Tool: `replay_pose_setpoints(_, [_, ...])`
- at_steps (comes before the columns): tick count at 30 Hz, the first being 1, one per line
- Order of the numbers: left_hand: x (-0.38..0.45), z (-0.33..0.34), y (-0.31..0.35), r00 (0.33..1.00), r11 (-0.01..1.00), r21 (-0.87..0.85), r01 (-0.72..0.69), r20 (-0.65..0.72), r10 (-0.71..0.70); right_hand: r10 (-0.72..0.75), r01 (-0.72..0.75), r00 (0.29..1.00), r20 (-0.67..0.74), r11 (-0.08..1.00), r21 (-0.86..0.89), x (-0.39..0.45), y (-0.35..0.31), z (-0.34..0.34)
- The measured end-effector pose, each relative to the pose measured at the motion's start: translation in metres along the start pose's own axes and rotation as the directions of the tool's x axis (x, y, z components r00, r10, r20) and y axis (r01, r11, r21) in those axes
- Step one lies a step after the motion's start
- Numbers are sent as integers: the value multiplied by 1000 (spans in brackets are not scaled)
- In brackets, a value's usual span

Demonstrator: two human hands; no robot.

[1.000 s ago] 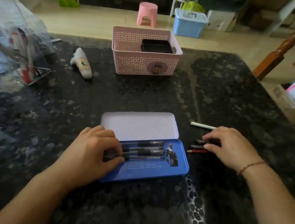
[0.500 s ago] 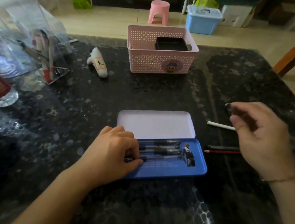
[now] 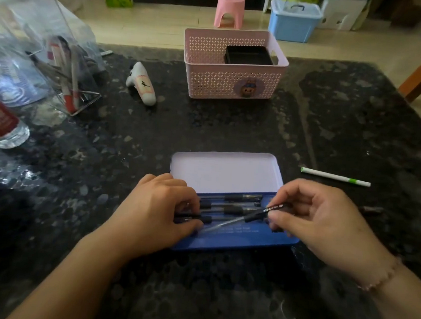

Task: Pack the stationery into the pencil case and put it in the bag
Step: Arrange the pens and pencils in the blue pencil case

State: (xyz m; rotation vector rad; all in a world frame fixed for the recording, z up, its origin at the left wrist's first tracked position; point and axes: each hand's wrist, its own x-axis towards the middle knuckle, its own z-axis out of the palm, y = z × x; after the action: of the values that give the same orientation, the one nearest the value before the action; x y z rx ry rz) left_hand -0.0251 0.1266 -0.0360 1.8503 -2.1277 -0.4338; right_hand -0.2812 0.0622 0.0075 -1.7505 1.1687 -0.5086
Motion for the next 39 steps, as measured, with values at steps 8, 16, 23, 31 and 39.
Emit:
replay_pose_setpoints(8, [-4,-7,0,1000,998,-64,-13,10,14,-264,326,945,191,799,-505,5,19,9])
replay_pose_setpoints(16, [-2,-2,3,990,992,-7,-126,61,126,-280,327,945,172,757,-566,8,26,27])
replay_pose_setpoints(23, [-1,-3,4,985,988,-3,-157,76,157,-201,290,957,208,675,-679,5,21,22])
replay_pose_setpoints(31, [0,-1,6,980,982,1,-188,61,188,-204,303,953,224,645,-702,6,23,23])
replay_pose_setpoints(39, [1,3,4,984,984,-25,-176,3,176,-274,207,961,32,642,-739,9,18,23])
